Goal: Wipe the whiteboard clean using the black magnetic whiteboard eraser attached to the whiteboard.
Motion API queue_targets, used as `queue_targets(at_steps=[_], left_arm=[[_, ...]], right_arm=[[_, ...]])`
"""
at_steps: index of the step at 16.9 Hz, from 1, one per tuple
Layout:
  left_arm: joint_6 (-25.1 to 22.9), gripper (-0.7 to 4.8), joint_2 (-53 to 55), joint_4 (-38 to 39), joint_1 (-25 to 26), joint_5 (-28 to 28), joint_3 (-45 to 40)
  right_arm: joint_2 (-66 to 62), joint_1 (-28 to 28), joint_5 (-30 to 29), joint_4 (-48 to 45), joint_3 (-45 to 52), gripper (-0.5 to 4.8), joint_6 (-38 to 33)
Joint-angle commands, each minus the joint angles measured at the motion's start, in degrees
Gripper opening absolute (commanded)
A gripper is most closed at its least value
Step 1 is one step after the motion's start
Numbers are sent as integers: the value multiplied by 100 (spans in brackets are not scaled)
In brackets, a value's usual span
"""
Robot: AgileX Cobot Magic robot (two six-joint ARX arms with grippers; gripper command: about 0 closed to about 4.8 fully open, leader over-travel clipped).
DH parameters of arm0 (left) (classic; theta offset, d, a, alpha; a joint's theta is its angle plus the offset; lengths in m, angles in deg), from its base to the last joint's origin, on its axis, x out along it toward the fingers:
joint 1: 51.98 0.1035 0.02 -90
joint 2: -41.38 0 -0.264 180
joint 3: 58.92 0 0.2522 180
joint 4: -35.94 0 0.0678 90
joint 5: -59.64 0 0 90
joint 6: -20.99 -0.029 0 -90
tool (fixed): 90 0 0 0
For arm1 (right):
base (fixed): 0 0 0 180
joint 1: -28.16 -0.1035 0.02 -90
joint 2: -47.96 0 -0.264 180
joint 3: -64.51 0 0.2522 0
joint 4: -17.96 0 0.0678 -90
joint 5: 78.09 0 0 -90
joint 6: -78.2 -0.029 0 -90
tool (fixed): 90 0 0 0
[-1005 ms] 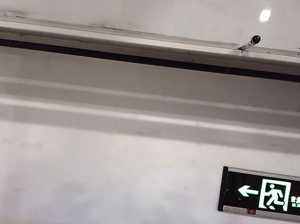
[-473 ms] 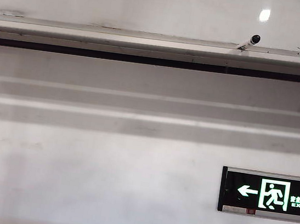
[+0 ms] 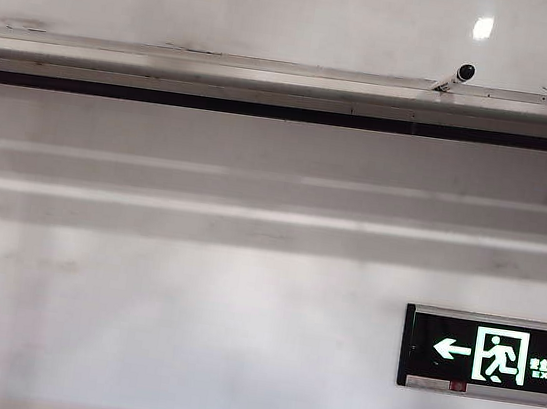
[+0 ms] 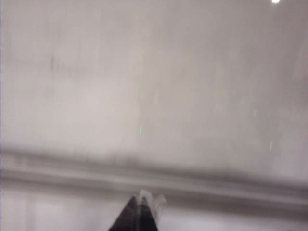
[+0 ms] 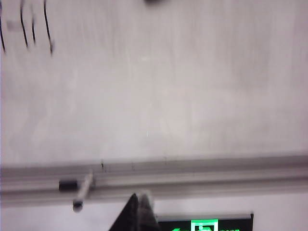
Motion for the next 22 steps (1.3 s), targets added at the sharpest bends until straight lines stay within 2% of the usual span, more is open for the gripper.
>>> queue_targets(at_steps=[1,5,6,9,11,14,18,22], left_arm=[[31,-6,811,372,4,-9,1097],[4,-6,2225,1722,2,-90,3141],[-35,-6,2544,1952,-2,-363,3602],[-52,-6,3128,2114,-4,-846,4417],[-376,-6,3425,2188,-151,-1123,4677],[-382,-6,3648,2216,-396,-1200,4828],[-490,-6,3654,2218,-675,-1187,4826],[-531,-6,3654,2004,-675,-1187,4826]], right_arm=[[-619,-7,-57,323,-872,-5,22],[-1694,-7,-57,1266,-2546,-5,20],[-1987,-7,-57,1641,-3032,-5,17],[-2881,-7,-55,2732,-4505,-5,17],[-3368,-7,-127,3239,-5202,-5,20],[-3960,-9,-452,3650,-5853,-5,17],[-4295,-9,-1333,3445,-5984,-5,20],[-4336,-7,-1309,2870,-5984,-5,26]])
